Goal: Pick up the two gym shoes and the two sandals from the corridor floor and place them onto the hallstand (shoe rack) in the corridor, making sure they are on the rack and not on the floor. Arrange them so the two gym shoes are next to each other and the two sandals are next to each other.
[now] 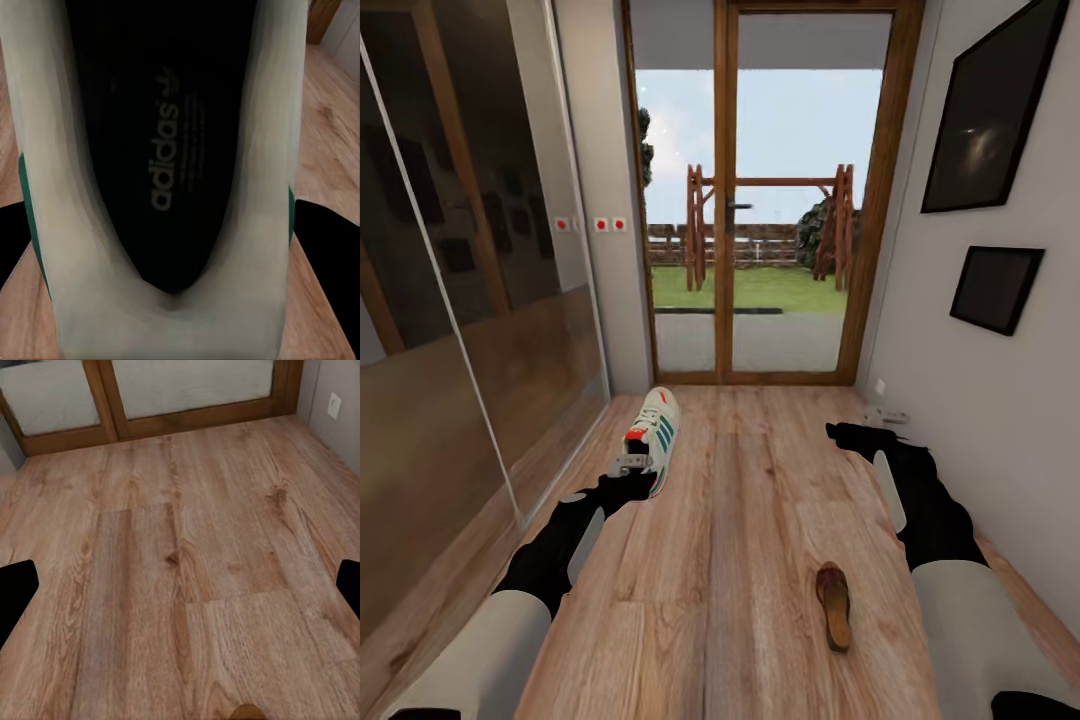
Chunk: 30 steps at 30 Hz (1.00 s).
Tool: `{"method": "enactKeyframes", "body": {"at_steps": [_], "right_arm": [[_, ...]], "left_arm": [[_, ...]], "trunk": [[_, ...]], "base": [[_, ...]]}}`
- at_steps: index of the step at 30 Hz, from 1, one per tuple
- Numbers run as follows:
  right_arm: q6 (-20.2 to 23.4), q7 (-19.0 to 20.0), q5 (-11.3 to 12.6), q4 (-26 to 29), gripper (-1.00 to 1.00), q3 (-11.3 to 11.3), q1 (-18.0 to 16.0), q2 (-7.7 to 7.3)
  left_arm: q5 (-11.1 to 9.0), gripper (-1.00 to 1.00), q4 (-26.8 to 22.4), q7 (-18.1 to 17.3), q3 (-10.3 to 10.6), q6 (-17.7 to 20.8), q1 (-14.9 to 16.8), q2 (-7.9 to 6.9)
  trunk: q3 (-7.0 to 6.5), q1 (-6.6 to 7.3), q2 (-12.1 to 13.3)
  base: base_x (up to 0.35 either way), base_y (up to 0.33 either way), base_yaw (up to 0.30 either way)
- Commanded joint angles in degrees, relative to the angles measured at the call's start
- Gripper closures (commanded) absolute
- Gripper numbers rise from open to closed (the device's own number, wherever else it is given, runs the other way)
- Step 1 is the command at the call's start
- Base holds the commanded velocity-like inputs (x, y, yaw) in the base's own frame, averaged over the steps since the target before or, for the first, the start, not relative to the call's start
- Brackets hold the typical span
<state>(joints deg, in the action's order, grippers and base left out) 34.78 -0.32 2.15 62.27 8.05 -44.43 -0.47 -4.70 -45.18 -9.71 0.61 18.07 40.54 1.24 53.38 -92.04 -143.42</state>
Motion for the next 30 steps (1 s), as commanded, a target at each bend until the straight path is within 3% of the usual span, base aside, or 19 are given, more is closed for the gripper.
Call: {"method": "enactKeyframes", "body": {"at_steps": [1, 11, 17, 25, 28, 30], "right_arm": [[0.3, 0.0, 0.2, 0.1, -1.0, 0.0, 0.0, 0.01], [0.3, 0.0, 0.2, 0.1, -1.0, 0.0, 0.0, 0.02], [0.3, 0.1, 0.3, 0.1, -1.0, 0.1, 0.0, -0.04], [-0.2, 0.1, 0.3, -0.3, -1.0, 0.1, 0.0, -0.02], [-2.4, 0.1, 0.4, -2.3, -1.0, 0.1, 0.0, 0.02], [-8.0, 0.1, 0.4, -7.1, -1.0, 0.1, 0.0, 0.0]], "left_arm": [[-0.5, 1.0, -0.1, 0.0, 0.0, 0.4, 0.0, -0.01], [-0.5, 1.0, -0.1, 0.0, 0.0, 0.4, 0.0, -0.01], [-0.5, 1.0, -0.1, 0.0, 0.0, 0.4, 0.0, -0.01], [-0.2, 1.0, -0.3, 0.0, 0.0, 2.5, 0.0, -0.09], [-0.1, 1.0, -0.3, 0.0, 0.1, 3.3, 0.0, -0.09], [-0.1, 1.0, -0.4, 0.0, 0.1, 3.6, 0.1, -0.09]], "trunk": [[0.06, -0.02, 0.0], [0.06, -0.02, 0.0], [0.06, -0.02, 0.0], [0.06, -0.02, 0.0], [0.06, -0.02, 0.0], [0.06, -0.02, 0.0]], "base": [[0.308, 0.162, -0.134], [0.308, 0.105, -0.247], [0.268, -0.083, -0.026], [0.037, -0.016, -0.001], [0.003, -0.001, 0.0], [0.0, 0.0, 0.0]]}}
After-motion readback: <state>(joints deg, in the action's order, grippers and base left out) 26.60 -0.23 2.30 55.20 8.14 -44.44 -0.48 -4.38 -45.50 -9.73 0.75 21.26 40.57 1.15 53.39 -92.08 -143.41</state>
